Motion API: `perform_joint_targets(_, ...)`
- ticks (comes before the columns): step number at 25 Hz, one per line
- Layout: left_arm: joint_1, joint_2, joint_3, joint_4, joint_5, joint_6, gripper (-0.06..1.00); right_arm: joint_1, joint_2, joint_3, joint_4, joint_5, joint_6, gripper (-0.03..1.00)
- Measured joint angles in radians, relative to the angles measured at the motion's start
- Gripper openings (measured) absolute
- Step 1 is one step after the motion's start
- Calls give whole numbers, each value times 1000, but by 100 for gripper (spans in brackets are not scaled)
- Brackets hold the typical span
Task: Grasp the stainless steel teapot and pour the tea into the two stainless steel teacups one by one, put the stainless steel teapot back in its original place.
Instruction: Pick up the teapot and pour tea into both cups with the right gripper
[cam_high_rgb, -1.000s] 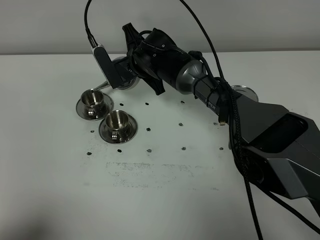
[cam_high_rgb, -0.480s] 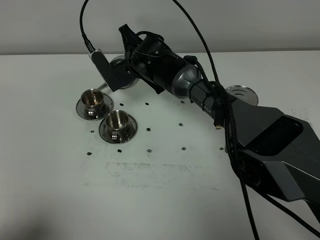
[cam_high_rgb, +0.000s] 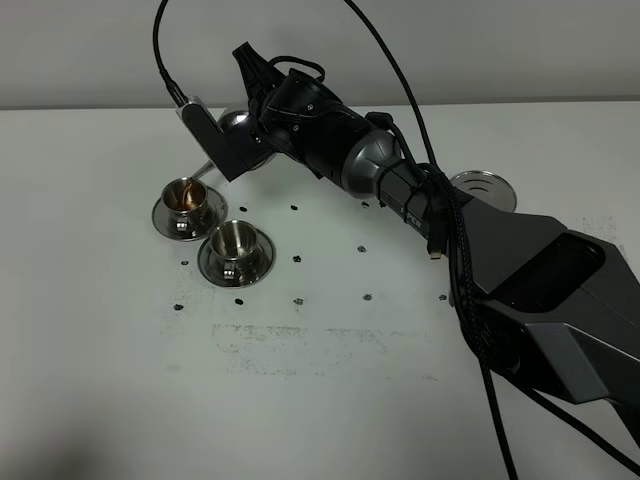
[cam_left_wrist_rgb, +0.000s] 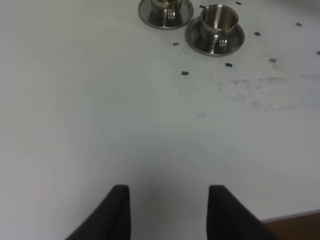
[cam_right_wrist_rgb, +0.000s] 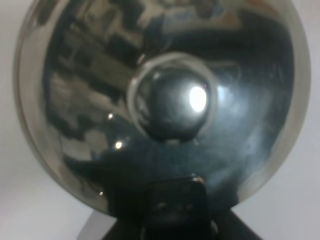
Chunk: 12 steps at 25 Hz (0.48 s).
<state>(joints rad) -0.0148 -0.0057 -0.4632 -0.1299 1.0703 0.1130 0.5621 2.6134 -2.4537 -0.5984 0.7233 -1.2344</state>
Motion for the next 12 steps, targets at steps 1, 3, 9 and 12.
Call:
perform_joint_targets(1,0,0,0,0,0,0,37,0,0,0,-4,-1,0,20)
perform_joint_targets(3,0,0,0,0,0,0,37,1,0,0,-14,-3,-3,20)
perform_joint_targets(9,0,0,0,0,0,0,37,1,0,0,-29,-18,-3,20)
perform_joint_targets(12,0,0,0,0,0,0,37,1,0,0,-39,-22,-4,20)
